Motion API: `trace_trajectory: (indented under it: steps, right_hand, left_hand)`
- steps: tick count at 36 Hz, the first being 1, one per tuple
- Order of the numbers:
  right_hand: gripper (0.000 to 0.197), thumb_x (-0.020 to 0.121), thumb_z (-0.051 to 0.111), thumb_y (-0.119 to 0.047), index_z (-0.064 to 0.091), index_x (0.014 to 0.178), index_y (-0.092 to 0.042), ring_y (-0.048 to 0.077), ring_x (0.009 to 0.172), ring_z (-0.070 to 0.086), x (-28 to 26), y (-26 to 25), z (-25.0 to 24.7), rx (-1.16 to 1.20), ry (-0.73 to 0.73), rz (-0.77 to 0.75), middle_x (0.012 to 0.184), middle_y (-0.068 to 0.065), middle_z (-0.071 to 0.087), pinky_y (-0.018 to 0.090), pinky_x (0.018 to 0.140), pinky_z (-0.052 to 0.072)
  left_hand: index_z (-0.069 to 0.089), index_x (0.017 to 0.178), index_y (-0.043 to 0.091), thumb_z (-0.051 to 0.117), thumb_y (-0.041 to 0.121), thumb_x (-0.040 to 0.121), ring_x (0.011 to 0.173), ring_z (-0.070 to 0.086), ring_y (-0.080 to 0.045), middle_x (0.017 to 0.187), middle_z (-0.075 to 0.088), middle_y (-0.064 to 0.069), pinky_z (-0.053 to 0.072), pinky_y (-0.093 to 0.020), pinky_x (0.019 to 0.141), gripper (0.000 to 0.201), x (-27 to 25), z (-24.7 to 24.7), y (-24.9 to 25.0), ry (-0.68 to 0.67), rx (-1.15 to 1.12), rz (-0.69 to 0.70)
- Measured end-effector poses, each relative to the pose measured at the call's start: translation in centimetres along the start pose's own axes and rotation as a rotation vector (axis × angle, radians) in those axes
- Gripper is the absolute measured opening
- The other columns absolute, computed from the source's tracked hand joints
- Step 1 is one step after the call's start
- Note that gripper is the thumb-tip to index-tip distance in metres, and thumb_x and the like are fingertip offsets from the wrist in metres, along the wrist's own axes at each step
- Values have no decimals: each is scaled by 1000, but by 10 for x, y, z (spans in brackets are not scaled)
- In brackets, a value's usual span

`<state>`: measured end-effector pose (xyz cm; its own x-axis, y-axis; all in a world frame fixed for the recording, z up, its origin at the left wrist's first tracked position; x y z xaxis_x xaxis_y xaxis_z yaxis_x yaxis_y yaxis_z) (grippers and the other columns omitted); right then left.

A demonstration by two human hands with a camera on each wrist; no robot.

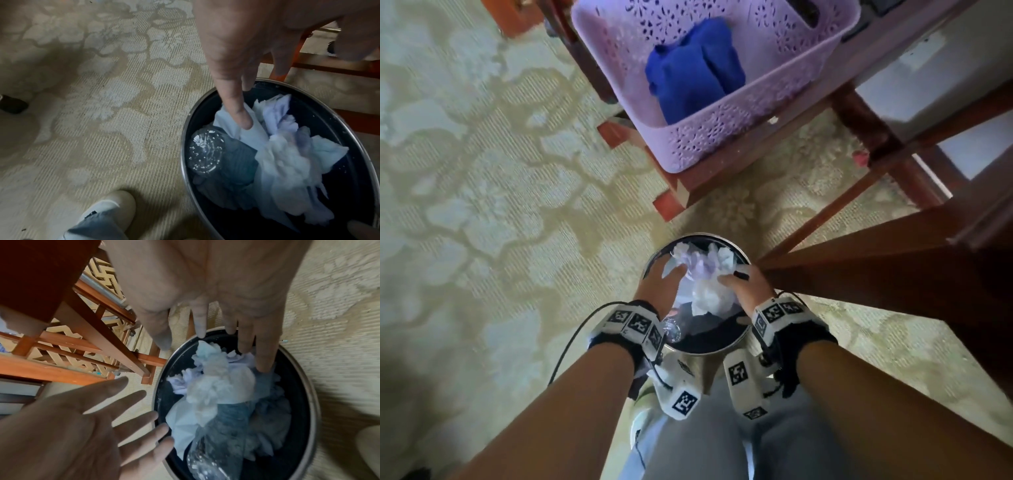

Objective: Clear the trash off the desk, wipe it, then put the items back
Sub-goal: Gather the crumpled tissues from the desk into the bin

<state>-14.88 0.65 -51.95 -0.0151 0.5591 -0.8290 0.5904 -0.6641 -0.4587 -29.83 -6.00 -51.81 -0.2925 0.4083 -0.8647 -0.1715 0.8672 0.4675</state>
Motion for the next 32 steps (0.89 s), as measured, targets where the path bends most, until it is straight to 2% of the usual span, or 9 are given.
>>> trace_trajectory:
  steps: [4, 7, 10, 15, 17, 20, 23, 26, 32]
  right_hand:
    - [49, 84, 66, -24, 49, 129, -12, 29, 111, 54, -21, 1, -7, -87, -17, 31, 126, 12, 55, 44, 94, 48]
    - [49, 84, 66, -24, 50, 129, -15, 26, 114, 53, -40, -7, -14, -119, 3, -1, 128, 9, 54, 35, 92, 45]
    - [46, 85, 65, -19, 53, 128, -9, 24, 117, 52, -62, -15, -21, -139, 9, -21, 130, 9, 54, 23, 85, 37]
    - [46, 89, 61, -17, 51, 132, -7, 22, 120, 50, -115, -29, -32, -167, -32, -34, 130, 8, 54, 13, 73, 30]
    - [43, 89, 60, -18, 52, 130, -7, 21, 109, 55, -144, -41, -34, -177, -60, -46, 115, 4, 57, 16, 72, 32]
    - [42, 83, 59, -29, 59, 122, -12, 9, 68, 50, -184, -46, -44, -121, -115, -34, 81, -2, 55, 20, 62, 35]
    - [19, 93, 54, -24, 57, 110, -18, 17, 77, 56, -239, -51, -61, -5, -138, 27, 97, 9, 62, 30, 69, 44]
    - [17, 95, 52, -22, 59, 107, -13, 23, 86, 55, -287, -52, -83, 110, -126, -1, 121, 24, 58, 28, 63, 43]
    - [16, 97, 47, -14, 57, 109, -9, 15, 70, 55, -357, -49, -126, 314, -46, -62, 98, 10, 58, 25, 59, 42]
  left_hand:
    - [33, 145, 30, 50, 37, 96, 129, 43, -31, 149, 36, -3, 47, -48, 99, 52, -14, -9, 0, -10, 52, -5]
    - [31, 147, 28, 46, 34, 97, 125, 47, -32, 147, 41, -7, 44, -46, 101, 52, -32, -16, 5, -18, 172, 31]
    - [32, 146, 25, 42, 21, 97, 102, 57, -33, 142, 47, -14, 46, -33, 86, 50, -54, -23, 15, -32, 266, 40]
    - [42, 141, 16, 44, 15, 96, 120, 52, -33, 138, 50, -15, 43, -40, 102, 45, -111, -35, 38, -46, 315, 94]
    - [45, 139, 12, 43, 14, 97, 120, 51, -30, 138, 49, -13, 42, -35, 100, 42, -139, -39, 54, -68, 351, 136]
    - [51, 132, 14, 43, 17, 97, 109, 54, -29, 131, 54, -12, 40, -28, 85, 36, -186, -50, 75, -86, 367, 196]
    - [52, 129, 17, 43, 19, 98, 103, 55, -25, 127, 57, -8, 38, -26, 81, 33, -236, -61, 89, -131, 424, 239]
    - [55, 126, 15, 44, 19, 98, 101, 54, -23, 125, 56, -7, 41, -26, 83, 30, -282, -68, 110, -190, 496, 313]
    - [61, 114, 14, 48, 15, 95, 96, 54, -18, 108, 60, -5, 37, -24, 80, 23, -359, -68, 162, -137, 487, 505]
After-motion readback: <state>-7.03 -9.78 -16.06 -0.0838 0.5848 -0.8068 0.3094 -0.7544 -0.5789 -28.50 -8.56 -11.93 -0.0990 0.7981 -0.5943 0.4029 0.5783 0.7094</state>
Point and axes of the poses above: each hand's wrist, its own x-axis towards the middle knuckle, its own z-axis out of the palm, y = z × x, the point moved 4 cm from there along x, towards the middle knuckle
